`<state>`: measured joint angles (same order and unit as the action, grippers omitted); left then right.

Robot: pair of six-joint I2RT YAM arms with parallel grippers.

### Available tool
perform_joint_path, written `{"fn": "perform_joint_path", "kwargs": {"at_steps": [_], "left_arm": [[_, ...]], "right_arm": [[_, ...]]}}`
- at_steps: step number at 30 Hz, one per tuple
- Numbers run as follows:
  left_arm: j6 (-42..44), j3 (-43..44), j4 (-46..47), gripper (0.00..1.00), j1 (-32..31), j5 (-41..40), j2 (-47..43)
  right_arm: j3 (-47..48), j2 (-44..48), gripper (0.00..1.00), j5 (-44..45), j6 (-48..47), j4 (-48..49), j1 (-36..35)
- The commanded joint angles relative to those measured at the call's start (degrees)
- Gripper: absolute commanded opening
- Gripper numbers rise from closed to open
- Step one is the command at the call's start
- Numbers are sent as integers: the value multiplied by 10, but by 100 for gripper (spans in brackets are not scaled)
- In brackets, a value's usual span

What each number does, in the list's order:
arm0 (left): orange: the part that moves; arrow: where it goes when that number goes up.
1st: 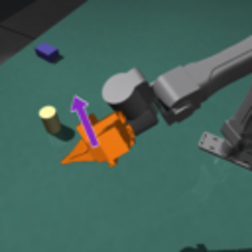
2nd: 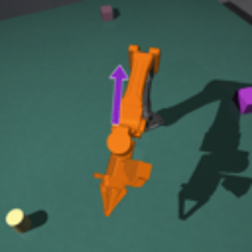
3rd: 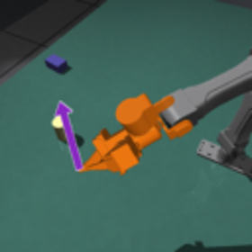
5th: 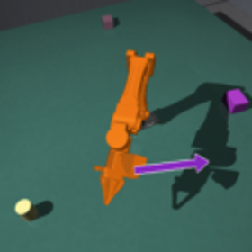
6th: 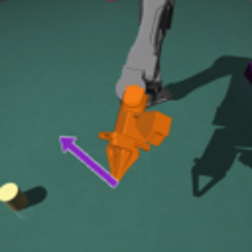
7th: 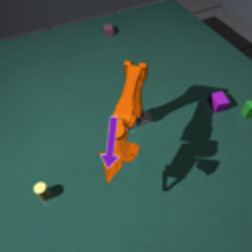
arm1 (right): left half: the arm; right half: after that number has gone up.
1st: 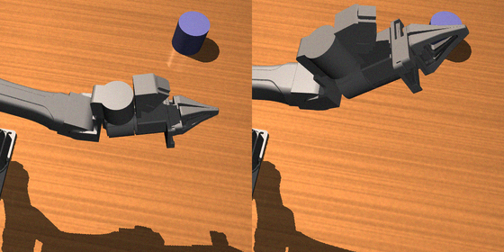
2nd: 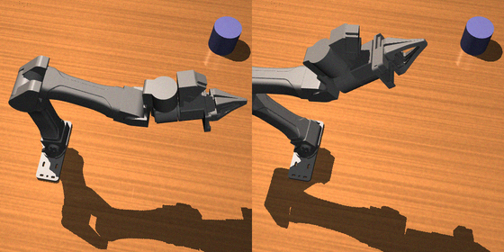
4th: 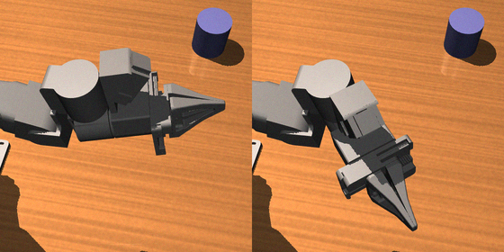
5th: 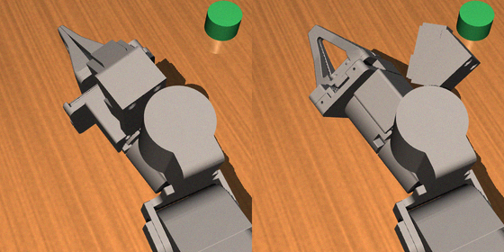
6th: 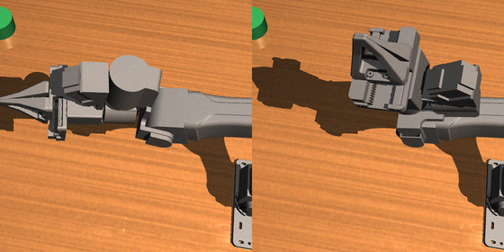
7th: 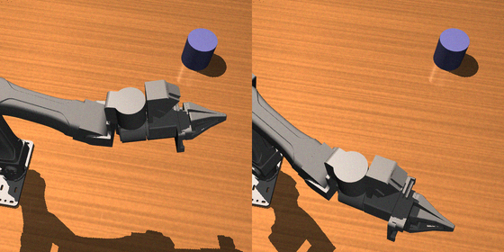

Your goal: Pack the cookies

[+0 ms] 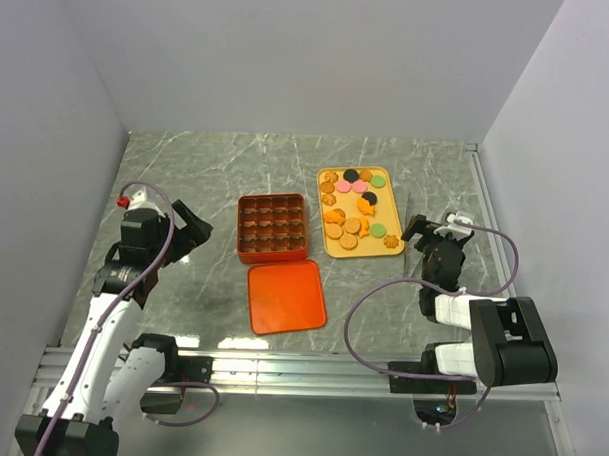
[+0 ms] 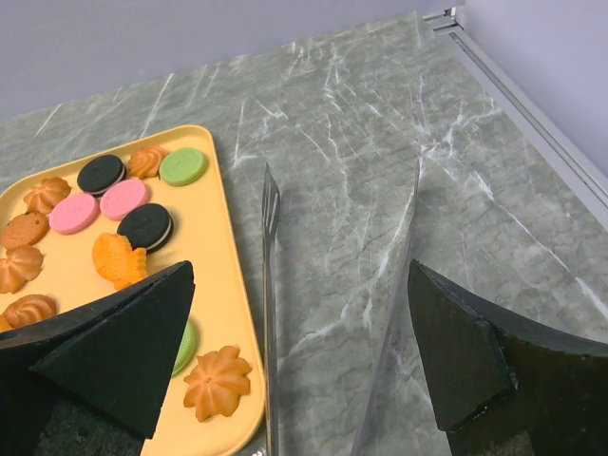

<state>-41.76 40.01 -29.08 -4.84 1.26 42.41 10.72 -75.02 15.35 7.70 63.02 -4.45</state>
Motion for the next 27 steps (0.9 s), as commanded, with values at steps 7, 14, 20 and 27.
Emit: {"fn": "perform_joint_path", "kwargs": {"at_steps": [7, 14, 20, 27], "left_arm": [[23, 107, -90, 99, -4, -63, 47], [53, 132, -123, 99, -4, -66, 43], [68, 119, -104, 99, -4, -17, 57], [64, 112, -105, 100, -17, -17, 66]], "right_arm": [[4, 8, 100, 7, -7, 27, 3], [5, 8, 100, 7, -7, 27, 2], [5, 8, 100, 7, -7, 27, 2], [9, 8, 100, 8, -6, 21, 2]]}}
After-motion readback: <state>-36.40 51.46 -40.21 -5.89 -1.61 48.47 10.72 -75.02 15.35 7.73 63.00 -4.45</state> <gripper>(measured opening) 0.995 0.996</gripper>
